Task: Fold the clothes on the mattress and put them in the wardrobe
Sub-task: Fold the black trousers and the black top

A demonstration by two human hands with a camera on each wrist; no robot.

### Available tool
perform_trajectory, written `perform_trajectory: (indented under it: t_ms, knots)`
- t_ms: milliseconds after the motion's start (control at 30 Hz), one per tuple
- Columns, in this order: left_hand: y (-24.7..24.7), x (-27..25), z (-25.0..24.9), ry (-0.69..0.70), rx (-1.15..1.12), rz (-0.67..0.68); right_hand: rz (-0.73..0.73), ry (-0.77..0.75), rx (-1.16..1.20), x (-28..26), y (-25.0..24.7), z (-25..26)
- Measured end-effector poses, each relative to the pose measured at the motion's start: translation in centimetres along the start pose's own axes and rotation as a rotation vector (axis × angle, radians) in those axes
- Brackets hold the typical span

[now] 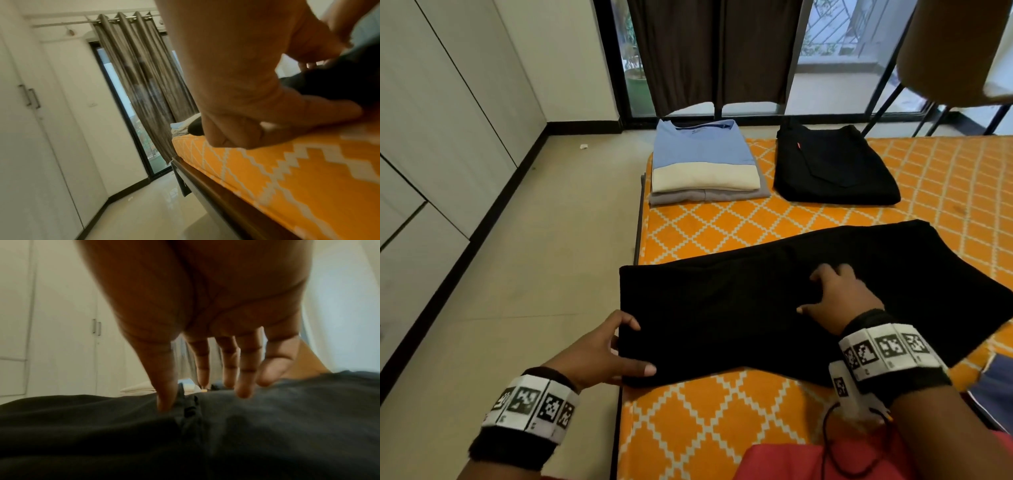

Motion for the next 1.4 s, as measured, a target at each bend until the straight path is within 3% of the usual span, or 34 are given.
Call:
perform_trajectory:
  t_ms: [67,133,200,300,600,700,800,933,1000,1133,1233,1333,1400]
  knots:
    - [-0.5,0.1,-0.4,-0.002,-0.120,-0.038,-0.190,-0.165,0.057,-0.9,-1.9,3.7]
    - [-0.8,0.7,-0.6,0.022,-0.162,-0.099,-0.219,-0.402,0.158,-2.9,-1.3,8.6]
    - [-0.9,1.2,-0.8,0.036,-0.185,-0.168,-0.055,-0.586,0.126,-5.2,2.3,12.4]
    - [-0.3,1.5,-0.4,-0.001,-0.192,-0.201,0.202,-0.677,0.008,-6.7,7.6,13.8]
    - [-0.7,1.4,-0.5,0.038,-0.120,-0.107,0.308,-0.675,0.019,-6.2,10.0,13.0]
    - [-1.5,2.0,-1.2,0.095,-0.285,-0.213,0.276,-0.617,0.146,-5.6,9.7,13.2]
    - [-1.3,3.2,-2.3,0.154,-0.385,-0.264,0.236,-0.627,0.126,-5.4,9.7,13.6]
    - [-0.8,5.1,-2.4,0.150,-0.129,-0.405,0.234,-0.672,0.010,-5.4,10.2,13.5]
    - [-1.6,5.8,-1.7,0.094,-0.133,-0.465,0.247,-0.676,-0.017,-5.2,10.1,13.4]
    - [-2.1,6.2,-0.4,0.041,-0.244,-0.404,0.249,-0.514,0.019,-2.4,9.3,10.8]
    - [-2.2,5.2,-0.7,0.063,-0.212,-0.375,0.152,-0.416,-0.002,0.0,8.0,8.6]
    - [-1.8,3.9,0.4,-0.041,-0.222,-0.316,0.075,-0.370,-0.068,0.4,7.2,8.1]
    - [-1.2,3.0,0.8,-0.079,-0.158,-0.240,0.028,-0.420,-0.080,-0.3,6.5,9.2]
Point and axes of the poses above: each hand's wrist, its own x-axis towards the middle knuckle, its own y-axis out of the palm, z = x × y, the point moved 10 cm from there along x, towards the middle knuckle, and after that the axes turned 9 degrees about -z, right-handed, at the moved point
